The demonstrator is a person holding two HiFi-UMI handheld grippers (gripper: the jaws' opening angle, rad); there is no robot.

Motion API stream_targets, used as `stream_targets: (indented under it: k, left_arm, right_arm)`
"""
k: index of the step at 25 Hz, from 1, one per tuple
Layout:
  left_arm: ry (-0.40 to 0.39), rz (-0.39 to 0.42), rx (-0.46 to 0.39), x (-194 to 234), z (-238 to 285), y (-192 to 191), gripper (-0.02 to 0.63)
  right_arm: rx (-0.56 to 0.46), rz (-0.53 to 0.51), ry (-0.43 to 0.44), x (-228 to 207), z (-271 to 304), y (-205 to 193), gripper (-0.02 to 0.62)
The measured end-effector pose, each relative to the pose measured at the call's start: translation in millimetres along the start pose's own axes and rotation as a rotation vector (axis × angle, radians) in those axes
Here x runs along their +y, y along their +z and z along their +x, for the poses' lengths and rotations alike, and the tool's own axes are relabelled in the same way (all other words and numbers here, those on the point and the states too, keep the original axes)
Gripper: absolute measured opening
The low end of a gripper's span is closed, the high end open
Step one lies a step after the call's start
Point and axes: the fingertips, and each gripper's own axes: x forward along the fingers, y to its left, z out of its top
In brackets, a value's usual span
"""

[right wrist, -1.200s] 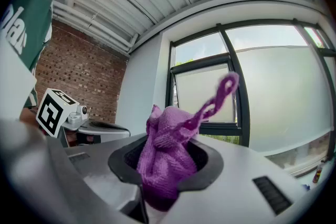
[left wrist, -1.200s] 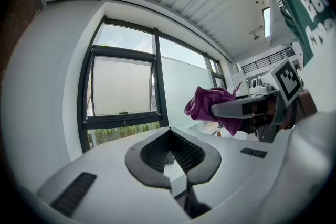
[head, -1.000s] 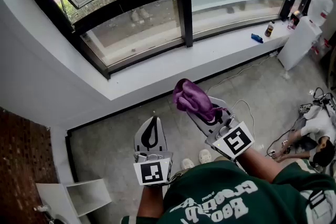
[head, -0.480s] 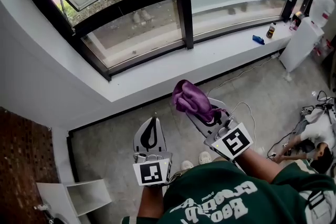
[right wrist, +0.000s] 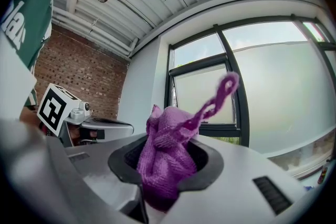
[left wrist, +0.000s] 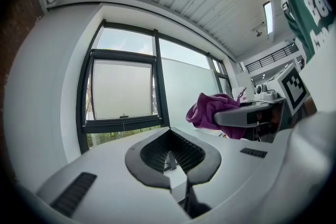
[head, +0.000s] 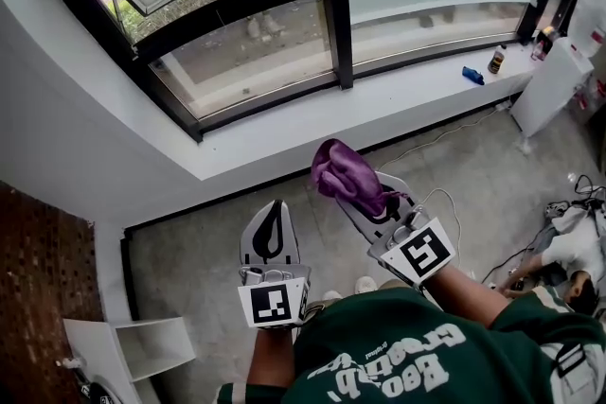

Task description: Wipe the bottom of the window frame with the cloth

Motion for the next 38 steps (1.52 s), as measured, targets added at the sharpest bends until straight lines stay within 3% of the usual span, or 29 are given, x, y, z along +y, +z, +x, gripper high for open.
stream_targets:
  k: [13, 17, 23, 29, 33, 38]
  left_arm:
    - [0.023, 0.031, -0.016, -9, 31, 5, 0.006]
    - [0.054, 0.044, 0.007, 0, 38, 2, 0.006]
    - [0.075, 0.068, -0.023, 14, 43, 4, 0.006]
    - [0.140, 0.103, 0.030, 50, 52, -8, 0.006]
    - [0.132, 0.104, 0.004, 79, 67, -19, 0.006]
    - [0.140, 0.096, 0.012, 145, 100, -48, 0.006]
  right_arm:
    - [-0.004, 0.031, 0.034, -19, -1, -15, 0.130]
    - [-0.003, 0.043, 0.028, -27, 2, -25, 0.130]
    - [-0.021, 0.090, 0.039, -36, 13, -28, 0.130]
    - [-0.023, 0.085, 0.056, -42, 45, -29, 0.130]
    - [-0.015, 0.106, 0.079, -38, 76, -44, 0.130]
    - [0.049, 0.092, 0.082, -38, 141, -71, 0.130]
